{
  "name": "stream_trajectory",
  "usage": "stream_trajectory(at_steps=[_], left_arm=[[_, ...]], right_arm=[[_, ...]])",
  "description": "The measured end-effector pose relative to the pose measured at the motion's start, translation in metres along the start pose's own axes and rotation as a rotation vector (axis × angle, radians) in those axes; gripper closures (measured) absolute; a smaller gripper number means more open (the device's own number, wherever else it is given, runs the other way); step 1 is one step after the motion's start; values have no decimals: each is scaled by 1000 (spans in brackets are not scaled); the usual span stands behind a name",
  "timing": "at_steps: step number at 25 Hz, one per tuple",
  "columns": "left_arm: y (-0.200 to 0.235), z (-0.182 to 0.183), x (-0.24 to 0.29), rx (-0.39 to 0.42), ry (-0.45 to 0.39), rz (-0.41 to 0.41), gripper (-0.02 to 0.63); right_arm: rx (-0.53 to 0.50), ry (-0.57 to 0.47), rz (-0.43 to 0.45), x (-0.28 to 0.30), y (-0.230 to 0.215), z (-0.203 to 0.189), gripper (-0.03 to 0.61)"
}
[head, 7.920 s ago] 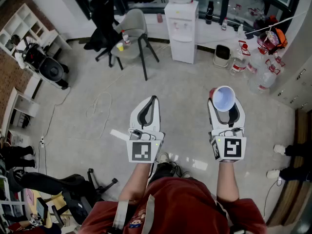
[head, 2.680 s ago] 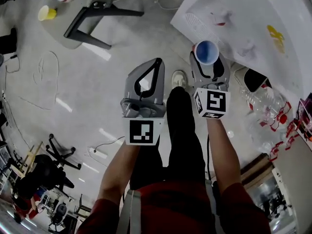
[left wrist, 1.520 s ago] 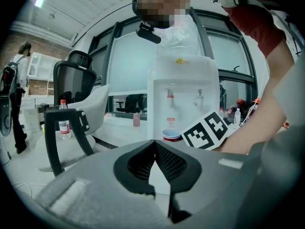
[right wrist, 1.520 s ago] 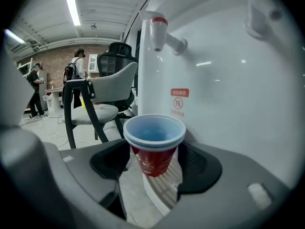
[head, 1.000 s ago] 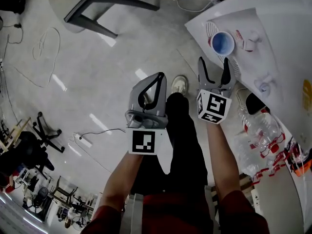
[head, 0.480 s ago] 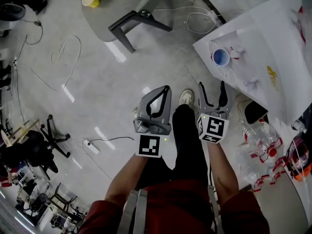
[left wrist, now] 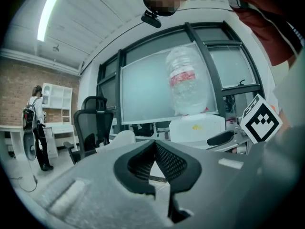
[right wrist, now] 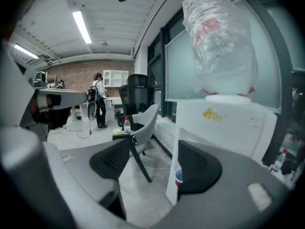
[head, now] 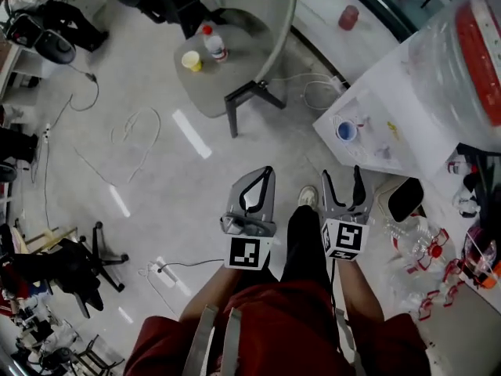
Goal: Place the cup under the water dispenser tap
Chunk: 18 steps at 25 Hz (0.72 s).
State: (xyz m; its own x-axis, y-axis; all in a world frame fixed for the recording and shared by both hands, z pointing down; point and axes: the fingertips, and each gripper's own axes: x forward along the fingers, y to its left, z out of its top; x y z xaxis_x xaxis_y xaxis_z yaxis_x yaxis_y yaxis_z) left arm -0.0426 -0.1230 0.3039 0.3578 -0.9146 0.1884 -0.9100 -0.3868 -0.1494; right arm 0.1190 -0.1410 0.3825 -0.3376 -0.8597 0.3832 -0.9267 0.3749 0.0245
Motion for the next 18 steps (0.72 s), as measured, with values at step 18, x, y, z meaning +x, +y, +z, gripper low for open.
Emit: stream_trajectory(at_steps=[18], left_arm=[[93,176,-109,-58,-241,138,617]], right_arm=[[-168,-370,54,-117,64,243,265]])
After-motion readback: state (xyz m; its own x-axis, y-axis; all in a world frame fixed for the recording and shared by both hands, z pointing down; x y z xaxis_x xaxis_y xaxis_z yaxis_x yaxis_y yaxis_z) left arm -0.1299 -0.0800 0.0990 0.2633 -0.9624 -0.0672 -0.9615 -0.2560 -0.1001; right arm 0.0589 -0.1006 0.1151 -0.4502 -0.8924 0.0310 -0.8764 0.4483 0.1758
